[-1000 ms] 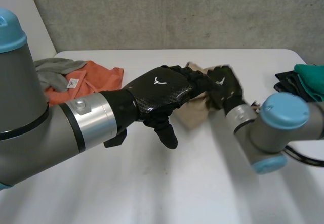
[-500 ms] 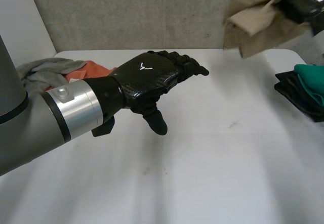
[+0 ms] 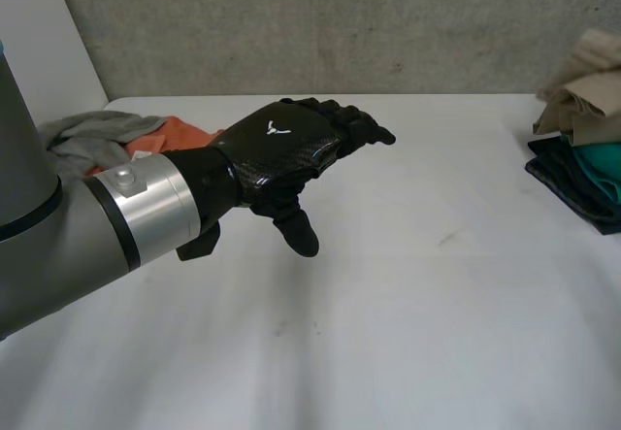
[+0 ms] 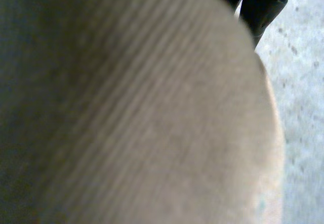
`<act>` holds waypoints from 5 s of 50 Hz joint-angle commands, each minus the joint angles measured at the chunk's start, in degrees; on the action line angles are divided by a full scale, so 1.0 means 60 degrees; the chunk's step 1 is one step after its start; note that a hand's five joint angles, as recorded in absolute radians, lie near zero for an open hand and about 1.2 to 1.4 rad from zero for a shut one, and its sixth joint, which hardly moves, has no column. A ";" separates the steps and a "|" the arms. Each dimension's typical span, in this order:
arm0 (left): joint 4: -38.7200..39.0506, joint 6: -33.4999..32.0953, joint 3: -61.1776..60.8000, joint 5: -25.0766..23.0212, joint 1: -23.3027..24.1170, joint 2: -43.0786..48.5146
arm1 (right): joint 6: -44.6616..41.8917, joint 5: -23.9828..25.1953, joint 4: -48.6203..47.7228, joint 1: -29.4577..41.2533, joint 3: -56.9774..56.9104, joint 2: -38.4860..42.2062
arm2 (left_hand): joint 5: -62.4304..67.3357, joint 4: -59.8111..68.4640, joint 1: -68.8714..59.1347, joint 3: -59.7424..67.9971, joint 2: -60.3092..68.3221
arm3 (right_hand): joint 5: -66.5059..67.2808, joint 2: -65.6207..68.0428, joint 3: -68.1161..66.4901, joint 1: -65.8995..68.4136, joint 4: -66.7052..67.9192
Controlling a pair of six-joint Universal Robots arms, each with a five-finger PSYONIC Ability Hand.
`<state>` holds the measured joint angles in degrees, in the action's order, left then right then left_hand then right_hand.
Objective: Fold the laundry.
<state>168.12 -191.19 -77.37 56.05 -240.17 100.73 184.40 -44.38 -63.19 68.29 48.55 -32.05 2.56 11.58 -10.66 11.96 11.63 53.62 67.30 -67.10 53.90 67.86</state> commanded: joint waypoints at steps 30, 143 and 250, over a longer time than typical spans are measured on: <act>-0.0027 0.0020 0.0004 0.0458 0.0155 0.0014 | 0.1010 0.4057 -0.1261 -0.2724 0.4272 -0.1660 | -0.0027 0.0137 -0.0291 0.0074 0.0129 | -0.8779 -0.9393 0.9359 -0.7160 -0.9486; 0.3152 -0.5678 0.4312 0.4223 -0.5806 0.7354 | -0.6666 -0.3561 0.7998 0.5420 0.9619 -0.6714 | 0.0647 0.0811 -0.0965 0.0748 0.0803 | -0.8937 -0.9550 0.9516 -0.7317 -0.9643; 0.2361 -0.2148 0.0649 0.4765 -0.1266 0.4569 | -0.5332 -0.5420 1.0034 0.7924 0.7363 -0.5441 | 0.2103 0.2267 -0.2421 0.2204 0.2259 | -0.8895 -0.9509 0.9475 -0.7276 -0.9602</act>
<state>182.29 -204.71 -75.74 84.08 -248.62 124.63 153.00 -73.03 2.24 112.84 92.93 -68.46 6.51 16.35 -16.61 16.20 16.32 3.23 12.82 -12.34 11.63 13.47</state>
